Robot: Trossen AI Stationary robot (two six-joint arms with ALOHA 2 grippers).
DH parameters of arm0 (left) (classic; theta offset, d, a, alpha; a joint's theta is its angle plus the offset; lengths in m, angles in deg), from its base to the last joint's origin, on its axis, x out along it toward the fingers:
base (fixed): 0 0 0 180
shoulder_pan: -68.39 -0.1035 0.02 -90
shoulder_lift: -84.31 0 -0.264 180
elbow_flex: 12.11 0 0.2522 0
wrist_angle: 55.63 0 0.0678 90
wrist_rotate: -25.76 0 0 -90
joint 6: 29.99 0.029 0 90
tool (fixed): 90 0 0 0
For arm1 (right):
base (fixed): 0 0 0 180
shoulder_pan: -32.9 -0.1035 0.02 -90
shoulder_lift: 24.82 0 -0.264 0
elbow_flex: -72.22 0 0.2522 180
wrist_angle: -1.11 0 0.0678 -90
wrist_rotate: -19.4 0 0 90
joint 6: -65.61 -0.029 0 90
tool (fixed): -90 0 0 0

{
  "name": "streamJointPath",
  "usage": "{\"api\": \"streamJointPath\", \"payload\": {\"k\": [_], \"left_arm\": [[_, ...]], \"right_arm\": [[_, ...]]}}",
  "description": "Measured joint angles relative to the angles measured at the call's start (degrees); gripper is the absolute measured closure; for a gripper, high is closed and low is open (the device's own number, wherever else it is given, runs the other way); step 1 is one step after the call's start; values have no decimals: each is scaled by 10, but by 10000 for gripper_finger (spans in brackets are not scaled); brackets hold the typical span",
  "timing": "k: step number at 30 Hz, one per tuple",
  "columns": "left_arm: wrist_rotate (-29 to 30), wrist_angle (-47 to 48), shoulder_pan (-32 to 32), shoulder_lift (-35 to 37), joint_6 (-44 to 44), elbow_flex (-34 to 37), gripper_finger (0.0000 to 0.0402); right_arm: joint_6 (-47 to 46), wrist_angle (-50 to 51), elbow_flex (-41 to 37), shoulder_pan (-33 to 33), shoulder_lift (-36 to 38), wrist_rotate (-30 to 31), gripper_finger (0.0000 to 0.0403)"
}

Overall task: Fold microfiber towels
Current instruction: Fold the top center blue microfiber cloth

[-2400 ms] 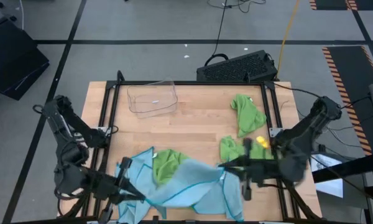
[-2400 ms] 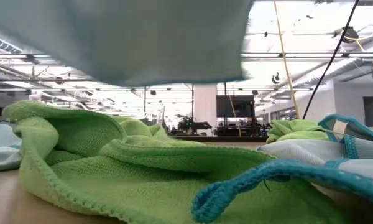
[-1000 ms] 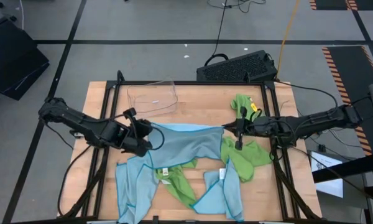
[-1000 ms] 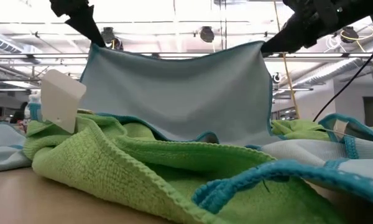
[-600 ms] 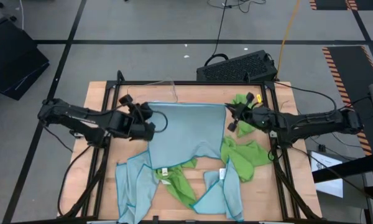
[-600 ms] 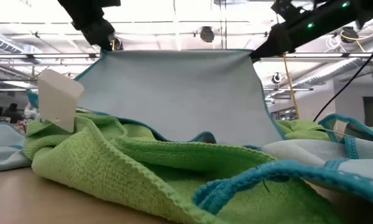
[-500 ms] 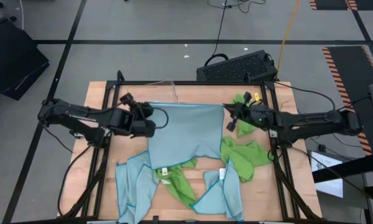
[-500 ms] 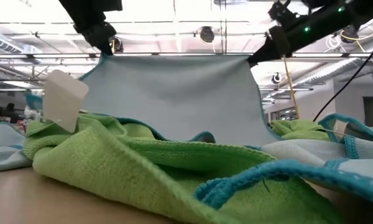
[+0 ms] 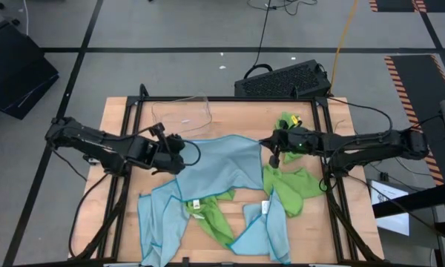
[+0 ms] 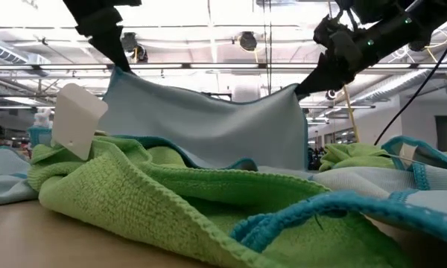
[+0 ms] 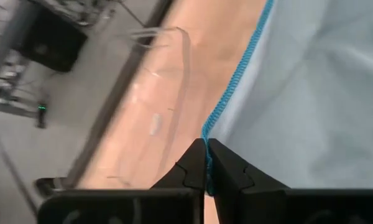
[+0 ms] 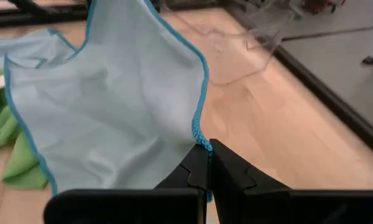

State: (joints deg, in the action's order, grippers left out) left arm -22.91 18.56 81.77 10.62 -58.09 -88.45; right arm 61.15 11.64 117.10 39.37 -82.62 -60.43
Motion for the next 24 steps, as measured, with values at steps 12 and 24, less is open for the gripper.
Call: {"api": "streamJointPath", "payload": {"k": [12,24], "left_arm": [[-30,-7,45,0,-78,76,386],[-22,-119,81,0,-80,109,391]], "right_arm": [[-29,10,-31,-13,0,-55,399],[-24,-194,-99,-8,0,-42,399]]}}
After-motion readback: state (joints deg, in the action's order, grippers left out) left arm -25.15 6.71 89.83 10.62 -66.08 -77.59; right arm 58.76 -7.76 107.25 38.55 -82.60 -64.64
